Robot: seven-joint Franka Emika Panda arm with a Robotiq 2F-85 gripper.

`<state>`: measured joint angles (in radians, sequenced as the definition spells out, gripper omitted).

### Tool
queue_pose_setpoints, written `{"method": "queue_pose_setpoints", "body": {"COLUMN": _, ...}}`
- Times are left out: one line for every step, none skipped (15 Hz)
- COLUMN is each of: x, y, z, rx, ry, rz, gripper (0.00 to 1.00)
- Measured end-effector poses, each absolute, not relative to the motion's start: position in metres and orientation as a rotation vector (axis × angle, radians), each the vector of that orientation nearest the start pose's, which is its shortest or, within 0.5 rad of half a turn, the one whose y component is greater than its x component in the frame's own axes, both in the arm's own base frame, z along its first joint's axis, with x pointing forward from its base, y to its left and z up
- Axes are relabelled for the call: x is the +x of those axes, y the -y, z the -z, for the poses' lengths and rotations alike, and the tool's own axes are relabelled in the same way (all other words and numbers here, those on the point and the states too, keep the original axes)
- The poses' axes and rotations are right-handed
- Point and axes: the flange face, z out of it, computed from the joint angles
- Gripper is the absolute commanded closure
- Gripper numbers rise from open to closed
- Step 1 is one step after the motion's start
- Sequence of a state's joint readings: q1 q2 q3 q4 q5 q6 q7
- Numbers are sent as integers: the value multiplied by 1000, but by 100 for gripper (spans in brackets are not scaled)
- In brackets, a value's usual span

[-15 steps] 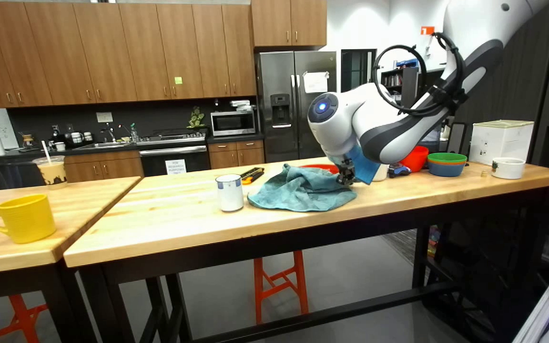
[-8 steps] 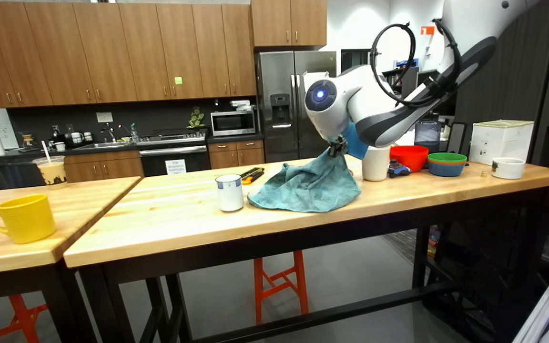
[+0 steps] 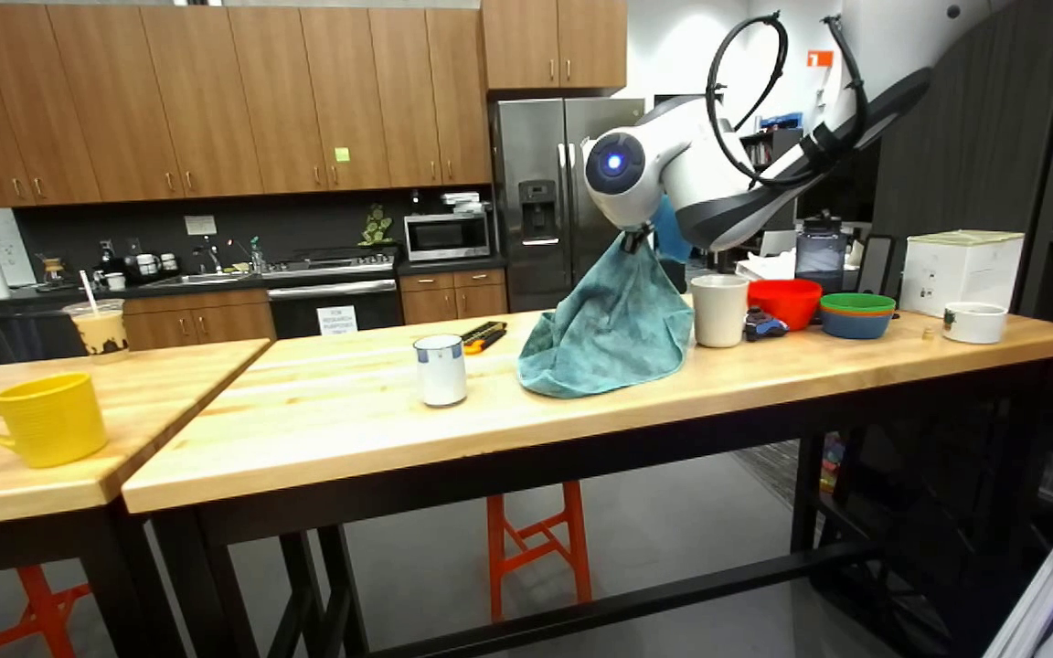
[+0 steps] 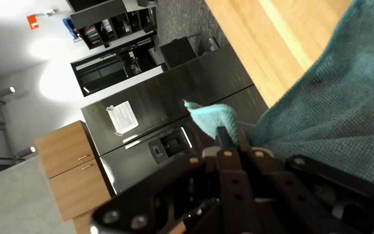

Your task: Put the cloth on the plate

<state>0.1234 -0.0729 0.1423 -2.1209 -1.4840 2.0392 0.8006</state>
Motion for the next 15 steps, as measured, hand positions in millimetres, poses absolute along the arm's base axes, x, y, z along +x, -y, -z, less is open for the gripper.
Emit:
{"method": "queue_pose_setpoints", "body": {"x": 550, "y": -85, "z": -493, "rx": 1875, "ry": -236, "rz": -730, "gripper": 99}}
{"method": "queue_pose_setpoints", "body": {"x": 556, "y": -79, "z": -495, "rx": 1867, "ry": -226, "rz": -729, "gripper": 99}}
{"method": "queue_pose_setpoints", "body": {"x": 562, "y": -73, "z": -493, "rx": 1867, "ry": -219, "rz": -719, "gripper": 99}}
{"method": "queue_pose_setpoints", "body": {"x": 567, "y": -68, "z": -488, "rx": 1869, "ry": -216, "rz": -704, "gripper": 99}}
{"method": "queue_pose_setpoints", "body": {"x": 571, "y": -64, "z": -481, "rx": 1873, "ry": -217, "rz": -686, "gripper": 99}}
{"method": "queue_pose_setpoints", "body": {"x": 575, "y": -61, "z": -471, "rx": 1878, "ry": -223, "rz": -666, "gripper": 99}}
{"method": "queue_pose_setpoints", "body": {"x": 578, "y": -59, "z": -459, "rx": 1885, "ry": -232, "rz": -644, "gripper": 99}}
{"method": "queue_pose_setpoints", "body": {"x": 580, "y": -58, "z": -446, "rx": 1895, "ry": -243, "rz": -620, "gripper": 99}}
{"method": "queue_pose_setpoints", "body": {"x": 582, "y": -57, "z": -432, "rx": 1903, "ry": -256, "rz": -596, "gripper": 99}}
{"method": "queue_pose_setpoints", "body": {"x": 584, "y": -57, "z": -418, "rx": 1912, "ry": -270, "rz": -572, "gripper": 99}}
{"method": "queue_pose_setpoints", "body": {"x": 586, "y": -57, "z": -405, "rx": 1919, "ry": -282, "rz": -549, "gripper": 99}}
{"method": "queue_pose_setpoints", "body": {"x": 587, "y": -56, "z": -395, "rx": 1925, "ry": -292, "rz": -531, "gripper": 99}}
{"method": "queue_pose_setpoints", "body": {"x": 587, "y": -56, "z": -387, "rx": 1928, "ry": -300, "rz": -517, "gripper": 99}}
{"method": "queue_pose_setpoints", "body": {"x": 588, "y": -54, "z": -381, "rx": 1930, "ry": -304, "rz": -506, "gripper": 99}}
{"method": "queue_pose_setpoints", "body": {"x": 589, "y": -53, "z": -378, "rx": 1932, "ry": -305, "rz": -499, "gripper": 78}}
